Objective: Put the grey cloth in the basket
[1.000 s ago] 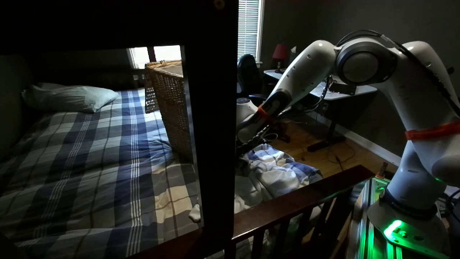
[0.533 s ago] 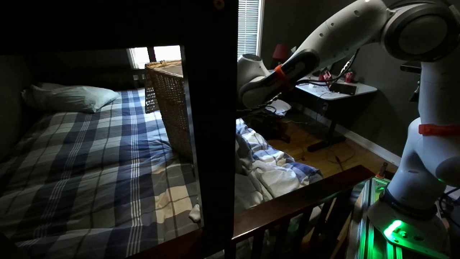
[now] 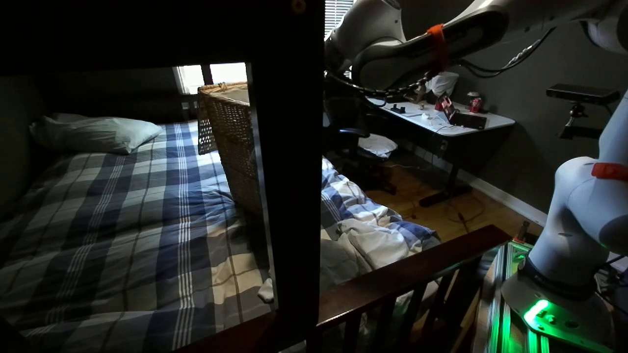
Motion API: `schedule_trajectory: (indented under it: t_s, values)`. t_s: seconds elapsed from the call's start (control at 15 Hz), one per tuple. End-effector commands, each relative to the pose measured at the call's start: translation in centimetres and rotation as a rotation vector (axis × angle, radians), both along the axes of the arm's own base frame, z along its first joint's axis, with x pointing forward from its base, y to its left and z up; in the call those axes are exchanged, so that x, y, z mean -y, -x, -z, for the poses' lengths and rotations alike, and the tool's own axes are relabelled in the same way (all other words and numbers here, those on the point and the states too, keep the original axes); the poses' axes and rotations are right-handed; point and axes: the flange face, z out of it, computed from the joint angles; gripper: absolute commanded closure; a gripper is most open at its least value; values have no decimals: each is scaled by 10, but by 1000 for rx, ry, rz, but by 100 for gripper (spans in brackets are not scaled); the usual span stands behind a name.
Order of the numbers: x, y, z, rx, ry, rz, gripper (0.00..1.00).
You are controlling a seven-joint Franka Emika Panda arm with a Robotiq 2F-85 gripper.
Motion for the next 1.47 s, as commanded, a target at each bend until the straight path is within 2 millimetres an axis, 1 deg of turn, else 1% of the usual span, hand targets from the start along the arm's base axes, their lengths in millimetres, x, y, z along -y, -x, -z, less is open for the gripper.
schedule_trajectory:
  t_s: [0.0,0.2,0.6,0.73,0.87,1.2,1.33,1.4]
  values:
    - [0,2,1,-2,0,0,98]
    - [0,1,9,-17,3,0,98]
    - [0,1,10,-18,3,0,98]
    - [0,0,-1,-4,5,9,99]
    - [4,-2,-25,36,23,22,99]
    - [13,-8,-100,172,97,53,99]
    - [19,-9,-127,210,124,75,99]
    - [25,-10,-141,225,139,95,99]
